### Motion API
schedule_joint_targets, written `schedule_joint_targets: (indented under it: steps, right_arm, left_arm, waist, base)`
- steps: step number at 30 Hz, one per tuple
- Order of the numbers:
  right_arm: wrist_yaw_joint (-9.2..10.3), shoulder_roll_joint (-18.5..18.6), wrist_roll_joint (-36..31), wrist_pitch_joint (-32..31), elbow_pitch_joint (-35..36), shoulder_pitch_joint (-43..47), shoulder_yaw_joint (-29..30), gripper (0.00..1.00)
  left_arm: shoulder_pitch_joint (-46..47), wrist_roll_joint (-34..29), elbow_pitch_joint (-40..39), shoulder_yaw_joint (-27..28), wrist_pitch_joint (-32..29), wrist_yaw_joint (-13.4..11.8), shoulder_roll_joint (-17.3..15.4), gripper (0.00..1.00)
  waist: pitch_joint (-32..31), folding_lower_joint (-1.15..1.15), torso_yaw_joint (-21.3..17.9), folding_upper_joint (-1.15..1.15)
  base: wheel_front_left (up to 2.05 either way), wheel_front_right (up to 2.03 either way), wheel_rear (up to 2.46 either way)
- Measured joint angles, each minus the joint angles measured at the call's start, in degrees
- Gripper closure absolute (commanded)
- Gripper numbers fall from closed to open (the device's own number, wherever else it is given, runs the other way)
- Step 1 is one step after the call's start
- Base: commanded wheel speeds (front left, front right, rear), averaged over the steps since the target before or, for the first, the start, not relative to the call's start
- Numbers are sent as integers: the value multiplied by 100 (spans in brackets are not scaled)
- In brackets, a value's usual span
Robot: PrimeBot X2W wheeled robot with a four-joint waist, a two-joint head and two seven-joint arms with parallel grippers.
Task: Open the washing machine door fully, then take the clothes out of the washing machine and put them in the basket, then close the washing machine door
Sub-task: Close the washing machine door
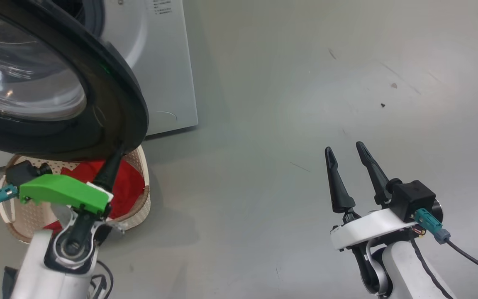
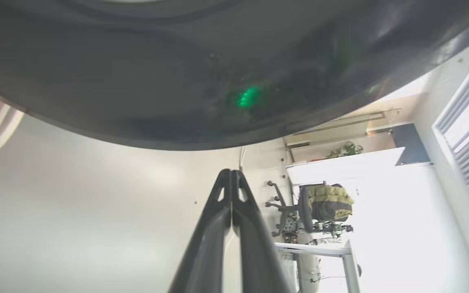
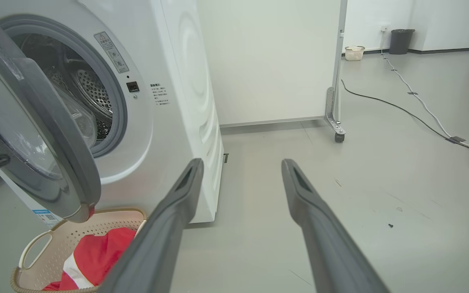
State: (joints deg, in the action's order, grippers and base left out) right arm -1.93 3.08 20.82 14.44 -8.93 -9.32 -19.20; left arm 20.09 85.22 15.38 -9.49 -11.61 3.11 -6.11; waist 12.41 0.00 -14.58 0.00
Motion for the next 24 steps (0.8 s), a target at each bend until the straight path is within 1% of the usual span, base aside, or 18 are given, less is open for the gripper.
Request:
schedule_joint_targets:
  steps: [2,3,6,13,15,17,20,24]
  right_arm:
    - [-3,10,-23,0,-14,7,25,0]
    - [-14,14,-23,0,-19,10,40,0]
    - [-47,26,-33,0,-22,36,99,0]
    - [-52,99,-55,0,-23,250,280,0]
    - [-53,107,-69,0,-23,299,311,0]
    - [-54,109,-77,0,-23,324,313,0]
    - [-62,109,-111,0,-22,396,313,0]
    - [-70,101,-133,0,-7,442,314,0]
  left_arm:
    - [-147,-557,10,-292,12,162,-247,100]
    - [-209,-831,18,-402,54,200,-368,100]
    - [-381,-1432,30,-561,315,224,-605,100]
    - [-621,-2658,-114,-772,1158,272,-895,100]
    - [-703,-2821,-135,-769,1408,272,-922,100]
    - [-842,-3125,-163,-792,1658,272,-966,100]
    - [-1093,-3336,-181,-754,2014,261,-1002,100]
    - [-1352,-3772,-266,-793,2434,162,-1069,100]
  waist:
    - [-81,0,101,0]
    - [-123,0,153,0]
    - [-255,0,317,0]
    - [-563,0,727,0]
    - [-650,0,841,0]
    - [-743,0,940,0]
    - [-882,0,1064,0]
    - [-1037,0,1197,0]
  base:
    - [0,0,0]
    - [0,0,0]
    - [0,0,0]
    - [0,0,0]
    - [0,0,0]
    - [0,0,0]
    - [0,0,0]
    - [0,0,0]
